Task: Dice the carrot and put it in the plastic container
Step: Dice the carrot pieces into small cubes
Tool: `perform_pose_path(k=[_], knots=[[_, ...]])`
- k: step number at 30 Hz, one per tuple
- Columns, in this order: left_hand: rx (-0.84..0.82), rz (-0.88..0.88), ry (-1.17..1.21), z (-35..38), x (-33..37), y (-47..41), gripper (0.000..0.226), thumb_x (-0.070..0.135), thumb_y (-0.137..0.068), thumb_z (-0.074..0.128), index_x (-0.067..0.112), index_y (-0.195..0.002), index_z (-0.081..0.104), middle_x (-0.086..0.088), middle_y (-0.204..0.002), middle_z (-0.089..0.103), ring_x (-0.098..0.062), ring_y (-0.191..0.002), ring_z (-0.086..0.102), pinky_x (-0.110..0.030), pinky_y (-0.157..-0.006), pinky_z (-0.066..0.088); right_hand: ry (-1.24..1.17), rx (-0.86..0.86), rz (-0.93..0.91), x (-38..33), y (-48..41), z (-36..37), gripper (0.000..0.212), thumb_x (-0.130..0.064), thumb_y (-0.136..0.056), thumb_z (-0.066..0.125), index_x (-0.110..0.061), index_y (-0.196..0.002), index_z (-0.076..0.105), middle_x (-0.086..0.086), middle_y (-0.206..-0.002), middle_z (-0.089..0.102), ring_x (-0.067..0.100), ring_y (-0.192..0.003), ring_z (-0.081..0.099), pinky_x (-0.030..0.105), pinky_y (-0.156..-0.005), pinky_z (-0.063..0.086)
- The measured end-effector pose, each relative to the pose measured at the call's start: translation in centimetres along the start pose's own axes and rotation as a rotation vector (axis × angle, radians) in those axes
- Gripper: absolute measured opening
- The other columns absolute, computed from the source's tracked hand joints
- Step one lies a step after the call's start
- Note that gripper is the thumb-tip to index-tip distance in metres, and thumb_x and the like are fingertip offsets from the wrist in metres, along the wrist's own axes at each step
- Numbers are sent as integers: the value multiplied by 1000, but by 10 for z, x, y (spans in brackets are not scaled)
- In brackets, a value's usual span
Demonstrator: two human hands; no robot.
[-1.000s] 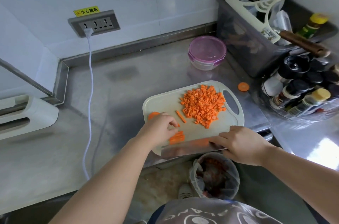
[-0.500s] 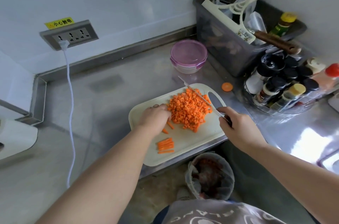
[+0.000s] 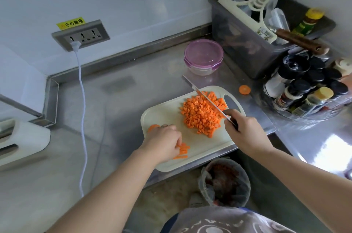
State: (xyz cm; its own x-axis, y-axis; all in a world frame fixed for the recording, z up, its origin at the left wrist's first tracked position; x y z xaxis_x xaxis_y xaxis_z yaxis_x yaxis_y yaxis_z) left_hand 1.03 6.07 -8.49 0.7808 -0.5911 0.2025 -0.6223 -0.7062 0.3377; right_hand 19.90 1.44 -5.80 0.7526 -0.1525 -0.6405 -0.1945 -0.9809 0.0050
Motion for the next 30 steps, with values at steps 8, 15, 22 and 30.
perform_pose_path(k=[8,15,22,30], knots=[[27,-107,30,13,-9,16,12,27,-91,50,23,-96,61,7,-110,54,-16,-97,56,-25,-69,35,-4,-51,-88,-21,1,10,26,-13,-95,53,-14,-119,62,-19,-55,43,-8,-58,52,13,-48,29],[-27,-45,9,32,-1,20,59,49,-82,64,27,-131,42,6,-130,41,-19,-116,47,-33,-87,44,27,-52,-105,-16,5,12,24,-14,-95,54,-13,-118,62,-18,-55,44,1,-48,49,17,-49,31],[22,-89,106,30,-9,16,40,39,-90,57,25,-127,50,9,-128,45,-15,-114,50,-28,-83,43,21,-44,-96,-13,4,14,25,-15,-96,54,-14,-119,62,-17,-60,49,-2,-46,44,16,-49,31],[111,-229,191,28,-20,18,23,36,-92,53,27,-114,56,10,-115,51,-13,-101,56,-29,-72,49,3,-81,-99,-17,7,23,26,-14,-95,52,-16,-120,61,-9,-63,56,4,-53,50,22,-51,39]])
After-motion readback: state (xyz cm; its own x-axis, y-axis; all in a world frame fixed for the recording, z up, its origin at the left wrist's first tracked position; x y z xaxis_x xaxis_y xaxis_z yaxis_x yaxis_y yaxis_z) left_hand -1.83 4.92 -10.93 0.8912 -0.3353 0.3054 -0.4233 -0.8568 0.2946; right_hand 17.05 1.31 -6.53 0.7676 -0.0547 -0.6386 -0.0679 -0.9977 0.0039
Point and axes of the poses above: each hand's wrist, its own y-axis away from the middle knuckle, its own z-axis out of the palm, x = y × z, the point moved 9 cm from there along -y, towards the middle knuckle
